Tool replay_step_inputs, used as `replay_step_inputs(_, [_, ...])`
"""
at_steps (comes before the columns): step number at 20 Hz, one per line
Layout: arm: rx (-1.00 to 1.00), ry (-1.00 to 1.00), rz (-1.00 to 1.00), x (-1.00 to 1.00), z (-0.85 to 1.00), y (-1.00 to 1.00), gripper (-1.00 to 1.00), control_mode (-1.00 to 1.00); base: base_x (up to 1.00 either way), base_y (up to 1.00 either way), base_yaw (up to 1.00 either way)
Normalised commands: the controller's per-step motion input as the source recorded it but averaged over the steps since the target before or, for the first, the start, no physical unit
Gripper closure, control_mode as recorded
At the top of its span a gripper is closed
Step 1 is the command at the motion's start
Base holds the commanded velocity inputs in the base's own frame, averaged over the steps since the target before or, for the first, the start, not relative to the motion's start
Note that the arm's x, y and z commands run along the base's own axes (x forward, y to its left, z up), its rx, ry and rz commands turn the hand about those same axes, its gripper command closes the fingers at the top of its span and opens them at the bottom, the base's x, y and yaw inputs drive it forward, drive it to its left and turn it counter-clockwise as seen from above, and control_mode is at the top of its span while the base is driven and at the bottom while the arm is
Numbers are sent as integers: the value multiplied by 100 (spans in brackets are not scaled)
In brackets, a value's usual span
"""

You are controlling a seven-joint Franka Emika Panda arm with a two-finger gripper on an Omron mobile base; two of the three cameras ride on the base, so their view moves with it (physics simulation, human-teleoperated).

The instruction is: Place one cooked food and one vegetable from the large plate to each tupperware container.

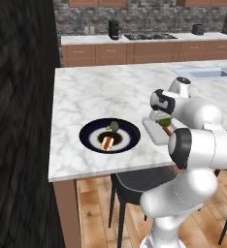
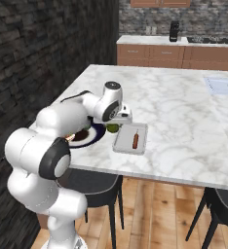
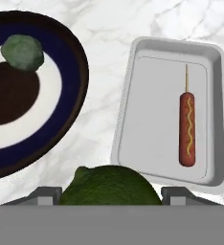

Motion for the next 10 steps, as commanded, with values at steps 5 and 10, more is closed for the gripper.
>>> replay_step_inputs(5, [-3, 17, -15, 32, -53, -59, 100, -100, 0, 0, 0])
replay_step_inputs(10, [-1, 2, -2, 15, -38, -9, 100, -100, 0, 0, 0])
